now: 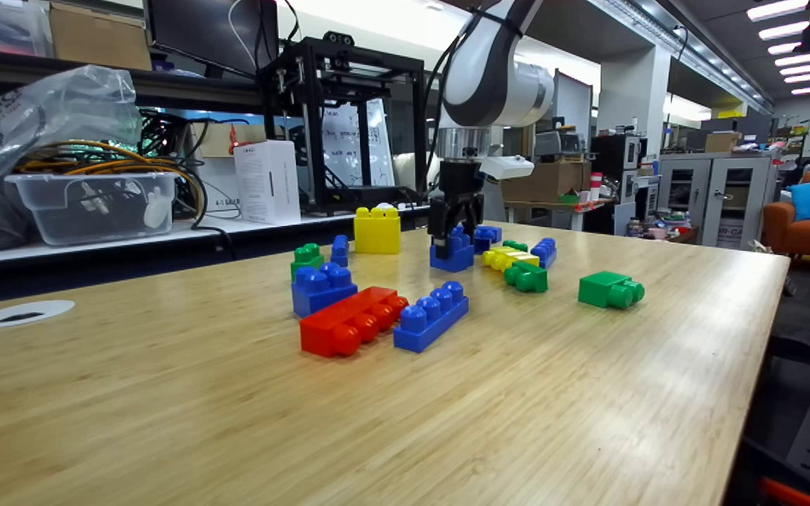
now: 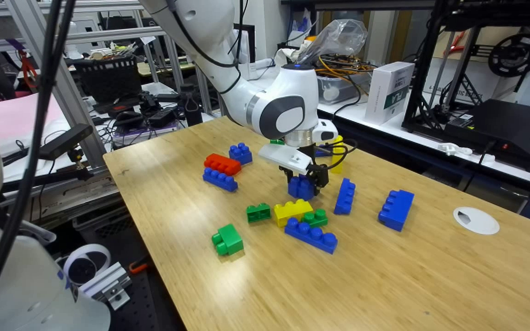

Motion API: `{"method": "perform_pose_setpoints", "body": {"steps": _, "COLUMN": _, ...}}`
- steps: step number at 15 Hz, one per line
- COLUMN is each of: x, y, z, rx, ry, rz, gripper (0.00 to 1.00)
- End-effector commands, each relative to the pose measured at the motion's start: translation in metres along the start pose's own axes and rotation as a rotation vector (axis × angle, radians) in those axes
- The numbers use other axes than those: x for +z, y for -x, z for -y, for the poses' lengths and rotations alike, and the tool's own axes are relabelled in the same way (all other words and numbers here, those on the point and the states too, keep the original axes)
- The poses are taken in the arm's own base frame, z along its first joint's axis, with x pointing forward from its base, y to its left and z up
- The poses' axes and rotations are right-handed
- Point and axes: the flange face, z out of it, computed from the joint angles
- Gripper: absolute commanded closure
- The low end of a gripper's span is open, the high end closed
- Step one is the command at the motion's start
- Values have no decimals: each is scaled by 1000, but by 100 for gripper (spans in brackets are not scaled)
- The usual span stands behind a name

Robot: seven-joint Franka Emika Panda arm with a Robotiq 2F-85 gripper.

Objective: Move the square blue block to the left and put the green block on the top

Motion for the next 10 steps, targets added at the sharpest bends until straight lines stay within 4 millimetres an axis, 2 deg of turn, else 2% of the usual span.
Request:
{"method": "perform_pose_setpoints", "body": {"steps": 1, "x": -1, "y": -1, "z": 1, "rx": 48, "ry": 34, "rz": -19, "gripper": 0}}
{"method": "perform_pose_setpoints", "body": {"steps": 10, "x": 0, "y": -1, "z": 3, "rx": 84, "ry": 56, "rz": -19, "gripper": 0}}
